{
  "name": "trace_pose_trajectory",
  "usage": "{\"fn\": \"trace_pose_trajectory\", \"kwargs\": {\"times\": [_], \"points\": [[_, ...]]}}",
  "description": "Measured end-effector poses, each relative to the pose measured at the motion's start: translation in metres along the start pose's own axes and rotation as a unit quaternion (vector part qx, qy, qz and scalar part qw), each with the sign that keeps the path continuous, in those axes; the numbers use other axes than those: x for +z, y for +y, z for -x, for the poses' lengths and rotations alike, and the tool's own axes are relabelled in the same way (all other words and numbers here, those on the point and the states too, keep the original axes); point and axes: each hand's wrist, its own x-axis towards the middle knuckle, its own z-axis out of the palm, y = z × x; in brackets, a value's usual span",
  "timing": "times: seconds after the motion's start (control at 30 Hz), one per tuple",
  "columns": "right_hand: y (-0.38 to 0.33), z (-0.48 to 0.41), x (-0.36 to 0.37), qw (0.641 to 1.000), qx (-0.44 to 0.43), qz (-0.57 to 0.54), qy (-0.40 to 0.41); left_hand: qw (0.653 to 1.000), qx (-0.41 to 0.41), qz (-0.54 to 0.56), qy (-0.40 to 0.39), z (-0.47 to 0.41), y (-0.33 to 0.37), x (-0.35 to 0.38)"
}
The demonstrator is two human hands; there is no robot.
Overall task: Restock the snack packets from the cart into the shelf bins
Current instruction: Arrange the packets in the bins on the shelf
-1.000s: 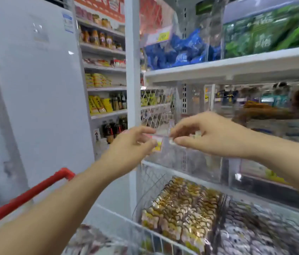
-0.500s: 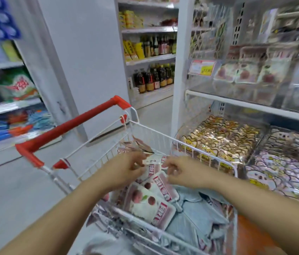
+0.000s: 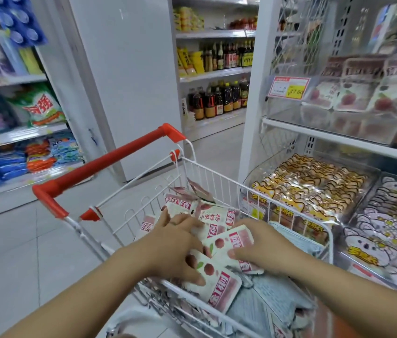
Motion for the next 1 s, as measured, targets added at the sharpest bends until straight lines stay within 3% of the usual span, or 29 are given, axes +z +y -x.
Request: {"fn": "trace_pose_trajectory", "kwargs": {"times": [0.17, 0.33, 0.4, 0.47, 0.57, 0.63, 0.7, 0.8, 0.87, 0.93, 1.0], "points": [[0.009, 0.013, -0.038, 0.996, 0.013, -0.061, 0.070, 1.000, 0.015, 0.009, -0.022, -0.011, 0.018, -0.001], [0.015, 0.030, -0.070, 0.993, -0.013, -0.032, 0.110, 0.999, 0.011, 0.043, -0.015, -0.013, 0.016, -0.015], [0.013, 0.036, -0.082, 0.989, -0.026, -0.017, 0.142, 0.998, -0.001, 0.068, 0.015, -0.014, 0.010, -0.023], [0.010, 0.042, -0.095, 0.984, -0.035, -0.019, 0.176, 0.982, -0.042, 0.170, 0.068, -0.014, 0.007, -0.033], [0.002, 0.050, -0.113, 0.975, -0.037, -0.052, 0.212, 0.920, -0.094, 0.352, 0.146, -0.021, 0.006, -0.041], [-0.006, 0.055, -0.121, 0.975, -0.048, -0.053, 0.211, 0.866, -0.097, 0.467, 0.151, -0.027, 0.013, -0.039], [-0.015, 0.058, -0.125, 0.975, -0.058, -0.065, 0.204, 0.810, -0.080, 0.566, 0.132, -0.033, 0.030, -0.038], [-0.027, 0.062, -0.126, 0.975, -0.065, -0.090, 0.191, 0.681, -0.030, 0.729, 0.070, -0.041, 0.063, -0.044], [-0.033, 0.065, -0.126, 0.973, -0.068, -0.107, 0.192, 0.621, -0.005, 0.783, 0.034, -0.041, 0.080, -0.053], [-0.037, 0.067, -0.128, 0.969, -0.070, -0.127, 0.202, 0.599, 0.024, 0.800, 0.002, -0.041, 0.089, -0.059], [-0.041, 0.068, -0.129, 0.967, -0.068, -0.129, 0.211, 0.628, 0.054, 0.776, 0.000, -0.042, 0.093, -0.061]]}}
